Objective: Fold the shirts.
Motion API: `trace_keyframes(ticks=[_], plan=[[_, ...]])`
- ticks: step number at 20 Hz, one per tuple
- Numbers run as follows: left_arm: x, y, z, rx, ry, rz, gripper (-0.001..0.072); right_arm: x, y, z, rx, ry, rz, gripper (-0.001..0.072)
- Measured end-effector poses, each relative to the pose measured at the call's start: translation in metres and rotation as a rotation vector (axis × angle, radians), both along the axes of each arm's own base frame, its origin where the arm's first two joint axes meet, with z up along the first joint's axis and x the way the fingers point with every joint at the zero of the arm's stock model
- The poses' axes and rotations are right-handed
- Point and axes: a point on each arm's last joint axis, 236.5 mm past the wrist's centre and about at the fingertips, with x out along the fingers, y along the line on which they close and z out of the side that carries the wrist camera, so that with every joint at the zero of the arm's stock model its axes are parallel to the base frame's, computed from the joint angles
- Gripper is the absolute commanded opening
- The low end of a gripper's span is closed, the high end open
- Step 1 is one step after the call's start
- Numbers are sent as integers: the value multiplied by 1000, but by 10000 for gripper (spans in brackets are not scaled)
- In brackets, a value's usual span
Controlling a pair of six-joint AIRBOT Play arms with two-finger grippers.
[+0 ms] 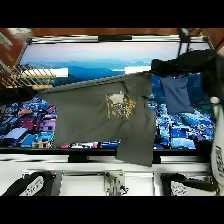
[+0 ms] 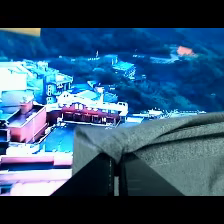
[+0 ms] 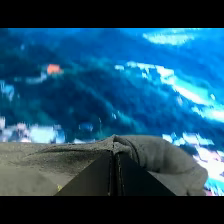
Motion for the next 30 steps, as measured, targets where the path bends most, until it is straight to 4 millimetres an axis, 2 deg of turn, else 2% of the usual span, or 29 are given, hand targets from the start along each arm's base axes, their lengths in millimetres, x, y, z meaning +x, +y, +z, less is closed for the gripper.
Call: trace_keyframes(ticks=[3, 5, 6, 7, 8, 9, 10, 12, 14, 17, 20, 23, 25, 30], plan=[[24, -2, -48, -77, 96, 19, 32, 31, 13, -35, 34, -10, -31, 58], [31, -5, -74, -123, 153, 28, 34, 38, 21, -54, 54, 16, -46, 83], [32, -8, -84, -148, 178, 30, 94, 39, 23, -62, 63, 32, -54, 84], [33, -10, -91, -165, 199, 30, 297, 39, 25, -67, 72, 48, -60, 140], [33, -12, -96, -180, 217, 30, 660, 37, 26, -69, 78, 61, -62, 446], [33, -12, -96, -193, 228, 28, 720, 34, 24, -67, 79, 72, -61, 592], [32, -12, -94, -204, 247, 20, 714, 30, 20, -61, 73, 77, -59, 592], [22, -1, -89, -196, 300, 3, 570, 16, 2, -46, 27, 91, -42, 592], [-3, 18, -91, -179, 409, 1, 570, -6, -29, -39, -75, 137, -32, 591], [-62, 40, -113, -211, 623, 26, 570, -58, -85, -48, -228, 304, -35, 592], [-128, 32, -145, -286, 798, 9, 570, -116, -121, -75, -246, 508, -47, 592], [-174, 19, -174, -363, 888, -8, 564, -159, -124, -101, -163, 648, -40, 592], [-186, 10, -187, -402, 888, -9, 545, -173, -122, -111, -119, 687, -38, 592], [-180, -6, -201, -479, 819, 9, 524, -176, -115, -118, -58, 682, -43, 592]])
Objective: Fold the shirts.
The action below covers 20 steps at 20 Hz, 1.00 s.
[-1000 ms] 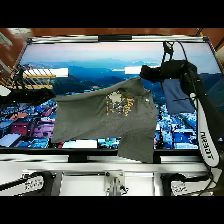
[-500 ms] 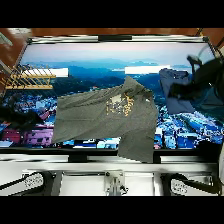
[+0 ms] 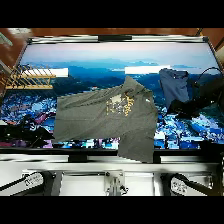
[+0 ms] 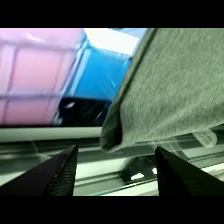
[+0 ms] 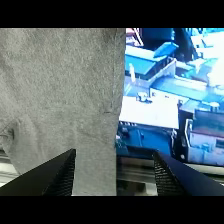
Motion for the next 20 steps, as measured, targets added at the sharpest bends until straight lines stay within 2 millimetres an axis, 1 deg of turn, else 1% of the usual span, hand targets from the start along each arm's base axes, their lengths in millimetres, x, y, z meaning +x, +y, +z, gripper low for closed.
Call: trace_keyframes(ticks=[2, 5, 6, 7, 8, 9, 10, 11, 16, 19, 20], plan=[[4, -3, -2, -3, -18, 10, 495, 2, 1, -1, 7, -8, -3, 592], [11, -10, -4, -1, -42, 9, 493, 5, 1, -1, 9, -22, -12, 592], [13, -12, -5, 2, -49, 3, 413, 5, 1, -2, 9, -23, -13, 592], [15, -13, -7, 11, -56, -3, 271, 6, 1, -2, 9, -25, -14, 592], [15, -14, -9, 21, -59, -15, 208, 6, 2, -2, 11, -28, -14, 592], [16, -15, -10, 27, -60, -19, 97, 6, 2, -2, 11, -27, -15, 592], [17, -15, -10, 31, -64, -21, 54, 5, 2, -5, 13, -25, -18, 592], [17, -18, -9, 25, -62, -23, 32, 4, 5, -9, 24, -19, -22, 592], [13, -24, -7, 5, -47, -35, 32, -31, 34, -51, 142, 76, -21, 592], [12, -25, -6, -1, -42, -40, 31, -47, 46, -73, 160, 115, -32, 592], [11, -25, -5, -2, -42, -40, 31, -49, 48, -79, 157, 117, -40, 562]])
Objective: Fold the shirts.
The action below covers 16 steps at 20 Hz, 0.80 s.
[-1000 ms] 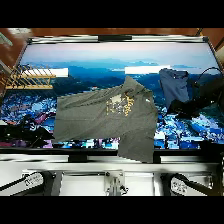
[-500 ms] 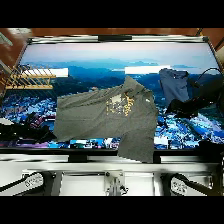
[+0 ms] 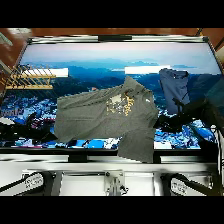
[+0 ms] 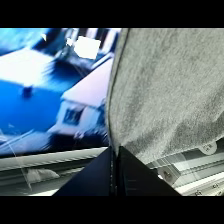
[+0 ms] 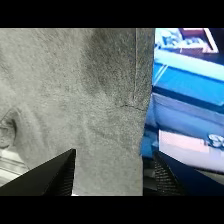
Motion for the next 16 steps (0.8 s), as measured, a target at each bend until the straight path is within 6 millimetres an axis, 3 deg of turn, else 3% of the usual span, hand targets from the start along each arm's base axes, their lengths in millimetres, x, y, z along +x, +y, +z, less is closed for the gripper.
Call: trace_keyframes(ticks=[1, 7, 12, 13, 14, 16], plan=[[0, 0, 0, -2, 1, -1, 31, 1, 0, -5, -8, -7, -11, 490], [-1, -1, 1, -4, -2, -11, 32, 4, 1, -24, -23, -5, -51, 488], [-1, -1, 1, -5, -5, -14, 32, 10, 14, -34, 2, 9, -78, 473], [-1, -1, 1, -6, -8, -15, 31, 13, 18, -37, -4, -1, -75, 225], [0, -2, 2, -10, -12, -16, 31, 18, 22, -41, -17, -20, -70, 60], [4, -3, 6, -19, -29, -18, 30, 22, 32, -42, -32, -44, -37, 57]])
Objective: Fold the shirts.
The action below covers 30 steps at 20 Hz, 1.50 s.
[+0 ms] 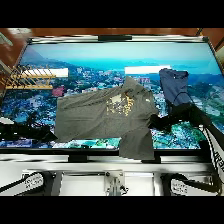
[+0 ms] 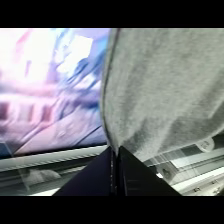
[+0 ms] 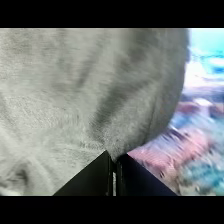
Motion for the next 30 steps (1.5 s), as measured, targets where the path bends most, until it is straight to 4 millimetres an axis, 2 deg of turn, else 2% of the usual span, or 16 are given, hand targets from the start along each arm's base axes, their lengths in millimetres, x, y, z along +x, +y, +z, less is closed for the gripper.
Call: trace_keyframes(ticks=[2, 4, 5, 7, 8, 10, 12, 13, 14, 16, 17, 18, 20, 24, 27, 30], plan=[[13, 4, 12, 13, -54, -6, 30, 11, 5, 12, -20, -60, 50, 56], [42, 14, 44, 51, -182, -7, 30, 39, 11, 51, -18, -195, 82, 56], [62, 19, 70, 74, -275, -7, 30, 55, 13, 82, -22, -288, 110, 57], [110, 28, 152, 126, -543, 2, 30, 98, 10, 166, -62, -568, 117, 56], [130, 29, 203, 150, -687, 9, 31, 117, 8, 222, -90, -741, 112, 56], [154, 28, 330, 211, -1022, 30, 31, 131, 3, 349, -148, -1094, 99, 56], [141, 15, 457, 284, -1338, 30, 31, 109, -7, 472, -234, -1407, 79, 56], [121, 3, 514, 321, -1482, 20, 31, 88, -10, 524, -273, -1535, 68, 57], [99, -7, 559, 355, -1600, 17, 31, 62, -13, 569, -310, -1649, 58, 57], [48, -30, 625, 408, -1773, 20, 31, 10, -17, 632, -363, -1816, 34, 57], [25, -40, 644, 434, -1829, 22, 31, -18, -18, 654, -379, -1875, 28, 56], [1, -50, 660, 469, -1879, 24, 31, -40, -18, 666, -388, -1910, 24, 57], [-36, -63, 673, 538, -1925, 26, 30, -78, -19, 674, -407, -1924, 25, 57], [-68, -65, 651, 690, -1827, 0, 31, -112, -28, 653, -439, -1818, 16, 57], [-63, -48, 612, 758, -1660, -22, 30, -107, -34, 612, -440, -1628, 27, 57], [-37, -26, 553, 726, -1444, -44, 29, -80, -36, 537, -411, -1310, 80, 57]])
